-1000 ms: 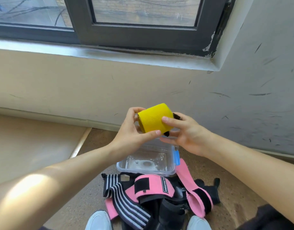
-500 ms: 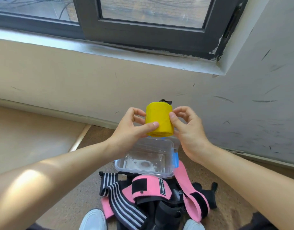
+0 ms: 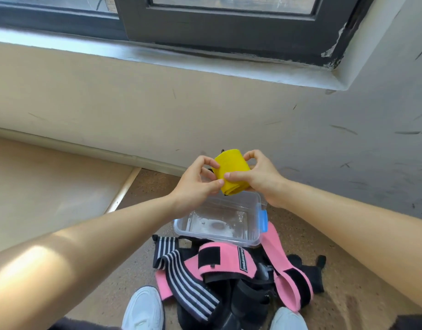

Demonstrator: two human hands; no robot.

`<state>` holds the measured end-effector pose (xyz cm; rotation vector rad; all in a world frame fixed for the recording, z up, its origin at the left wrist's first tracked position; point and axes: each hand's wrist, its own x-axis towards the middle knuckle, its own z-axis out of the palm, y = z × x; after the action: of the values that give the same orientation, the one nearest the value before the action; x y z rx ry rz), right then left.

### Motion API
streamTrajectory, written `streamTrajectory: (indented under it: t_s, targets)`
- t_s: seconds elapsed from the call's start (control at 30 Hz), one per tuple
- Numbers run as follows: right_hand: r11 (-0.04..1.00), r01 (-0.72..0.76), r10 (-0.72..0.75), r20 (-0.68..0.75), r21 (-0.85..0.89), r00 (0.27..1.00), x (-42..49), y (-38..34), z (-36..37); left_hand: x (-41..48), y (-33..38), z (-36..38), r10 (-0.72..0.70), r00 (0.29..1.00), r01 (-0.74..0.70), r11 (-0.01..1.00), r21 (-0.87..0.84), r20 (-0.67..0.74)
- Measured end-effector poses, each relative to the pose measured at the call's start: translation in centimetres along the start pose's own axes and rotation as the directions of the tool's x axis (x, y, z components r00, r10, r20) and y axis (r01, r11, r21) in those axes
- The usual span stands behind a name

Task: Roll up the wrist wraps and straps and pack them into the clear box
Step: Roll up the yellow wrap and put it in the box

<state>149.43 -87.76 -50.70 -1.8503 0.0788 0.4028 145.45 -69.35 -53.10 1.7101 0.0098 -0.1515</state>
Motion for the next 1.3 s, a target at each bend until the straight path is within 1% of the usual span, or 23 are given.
streamTrajectory:
  t_s: [0.03,0.07,0.17,0.23,0.3,0.37,0.4,0.47,0.53,0.67,0.77,0.87,0.9,0.97,1.03,1.1,1.13,1.2,1.3]
  targets:
    - [1.000,-0.019,0.019,-0.022,0.007,1.000,0.6,1.1,0.6,0.3,-0.9,-0.2,-0.009,1.000,0.010,0.999,0.035,-0.003]
    - [0.999,-0.042,0.043,-0.045,0.016,0.998,1.2,2.6,1.2,0.6,-2.1,-0.4,-0.014,1.000,0.014,0.994,0.106,-0.001]
    - [0.995,-0.100,0.101,-0.101,0.007,0.990,3.1,7.8,3.1,1.4,-5.8,-1.4,-0.020,1.000,0.016,0.922,0.386,0.005]
    - [0.992,-0.121,0.124,-0.098,0.035,0.987,3.7,10.2,4.4,1.8,-8.6,-2.1,-0.009,0.997,0.045,0.849,0.526,-0.071]
    - [0.985,-0.162,0.168,-0.109,0.061,0.980,4.8,12.8,5.5,1.7,-11.5,-2.7,0.013,0.986,0.095,0.773,0.627,-0.166]
    - [0.975,-0.209,0.217,-0.123,0.073,0.968,6.0,14.9,6.7,1.4,-14.2,-3.1,-0.001,0.976,0.150,0.729,0.668,-0.218]
    - [0.972,-0.224,0.232,-0.133,0.075,0.964,6.5,15.8,7.3,1.2,-15.5,-3.2,-0.037,0.976,0.176,0.714,0.677,-0.214]
    - [0.964,-0.256,0.265,-0.154,0.076,0.952,7.5,17.3,8.4,0.7,-17.7,-3.4,-0.127,0.979,0.203,0.705,0.680,-0.161]
    - [0.958,-0.284,0.288,-0.170,0.052,0.942,8.3,18.5,9.5,0.2,-19.4,-3.3,-0.174,0.979,0.198,0.724,0.661,-0.103]
    - [0.940,-0.341,0.330,-0.202,-0.018,0.922,10.3,20.7,11.7,-0.4,-20.6,-3.2,-0.129,0.986,0.169,0.766,0.620,-0.110]
    - [0.923,-0.377,0.360,-0.171,-0.076,0.917,12.2,21.0,13.0,-0.5,-21.1,-3.6,-0.118,0.988,0.153,0.769,0.620,-0.098]
    - [0.930,-0.353,0.337,-0.146,-0.103,0.930,13.3,21.5,14.5,-0.4,-21.4,-3.9,-0.105,0.991,0.133,0.771,0.623,-0.082]
    - [0.938,-0.332,0.322,-0.104,-0.101,0.941,13.3,21.7,14.9,-0.4,-21.5,-4.0,-0.098,0.992,0.125,0.772,0.623,-0.078]
    - [0.958,-0.270,0.274,0.025,-0.098,0.962,13.1,22.0,15.3,-0.4,-21.5,-4.0,-0.094,0.993,0.120,0.770,0.626,-0.075]
    - [0.967,-0.199,0.220,0.132,-0.158,0.967,13.1,22.1,14.5,-0.4,-21.4,-4.0,-0.095,0.992,0.124,0.769,0.627,-0.079]
    - [0.971,-0.113,0.154,0.192,-0.209,0.969,13.5,22.3,13.1,-0.5,-21.4,-4.0,-0.096,0.992,0.127,0.765,0.631,-0.084]
    - [0.970,-0.062,0.112,0.207,-0.234,0.972,13.6,22.3,12.4,-0.5,-21.5,-4.1,-0.094,0.992,0.125,0.762,0.635,-0.084]
    - [0.951,0.033,0.029,0.194,-0.308,0.981,13.9,22.2,11.9,-0.5,-21.6,-4.1,-0.083,0.993,0.116,0.755,0.646,-0.082]
    - [0.884,0.119,-0.061,0.140,-0.451,0.988,14.3,22.0,13.0,-0.4,-21.8,-4.1,-0.080,0.994,0.112,0.752,0.649,-0.079]
